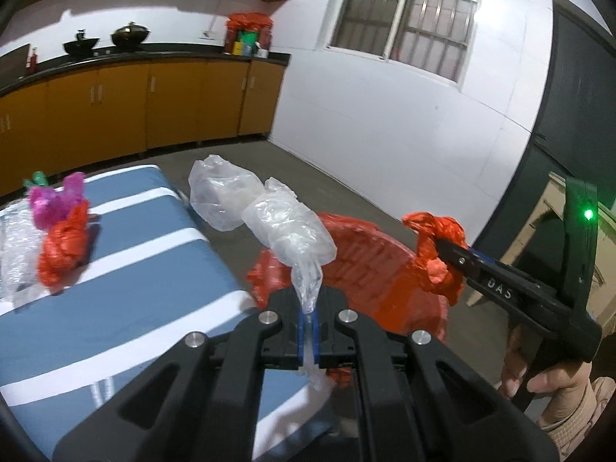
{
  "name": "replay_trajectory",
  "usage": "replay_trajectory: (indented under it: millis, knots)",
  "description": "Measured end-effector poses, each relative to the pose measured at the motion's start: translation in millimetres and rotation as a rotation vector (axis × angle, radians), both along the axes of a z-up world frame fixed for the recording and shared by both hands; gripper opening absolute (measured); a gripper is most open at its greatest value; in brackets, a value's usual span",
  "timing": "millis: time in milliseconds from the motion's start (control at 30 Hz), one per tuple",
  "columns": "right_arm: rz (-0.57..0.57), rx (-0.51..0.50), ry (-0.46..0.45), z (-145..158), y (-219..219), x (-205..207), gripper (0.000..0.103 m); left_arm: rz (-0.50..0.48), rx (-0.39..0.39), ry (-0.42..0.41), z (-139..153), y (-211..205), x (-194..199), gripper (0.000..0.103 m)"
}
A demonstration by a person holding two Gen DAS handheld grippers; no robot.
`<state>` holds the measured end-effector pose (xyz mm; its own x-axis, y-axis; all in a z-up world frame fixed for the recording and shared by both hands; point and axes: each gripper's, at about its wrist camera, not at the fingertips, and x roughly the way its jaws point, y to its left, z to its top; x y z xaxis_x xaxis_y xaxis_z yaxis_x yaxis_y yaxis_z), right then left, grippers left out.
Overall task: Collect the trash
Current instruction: 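Carry the red bag into the basket with the right tool while the left tool holds the clear bag, then open both tools over the basket to drop the clear and red bags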
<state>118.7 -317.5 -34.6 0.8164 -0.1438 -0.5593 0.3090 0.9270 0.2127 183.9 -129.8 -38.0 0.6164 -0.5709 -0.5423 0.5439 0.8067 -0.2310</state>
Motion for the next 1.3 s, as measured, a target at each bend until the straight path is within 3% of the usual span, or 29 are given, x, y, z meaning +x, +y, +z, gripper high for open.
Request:
replay_trajectory:
  millis: [600, 767, 867, 967, 1300]
  knots:
    - [-0.051, 0.06, 0.003, -5, -27, 12, 0.035, -0.132, 0.049, 0.06, -33, -70, 25, 0.006]
    - [-0.057, 0.087, 0.013, -8, -34, 14, 0.038, -0.126, 0.06, 0.086, -46, -76, 33, 0.022]
    - [-0.063, 0.093, 0.022, -11, -37, 14, 0.039, -0.117, 0.066, 0.099, -52, -73, 36, 0.025]
    - [-0.065, 0.094, 0.029, -13, -37, 13, 0.05, -0.092, 0.068, 0.106, -55, -65, 38, 0.03]
    - [-0.055, 0.033, 0.03, -5, -28, 15, 0.05, 0.063, 0.069, 0.077, -49, -18, 42, 0.053]
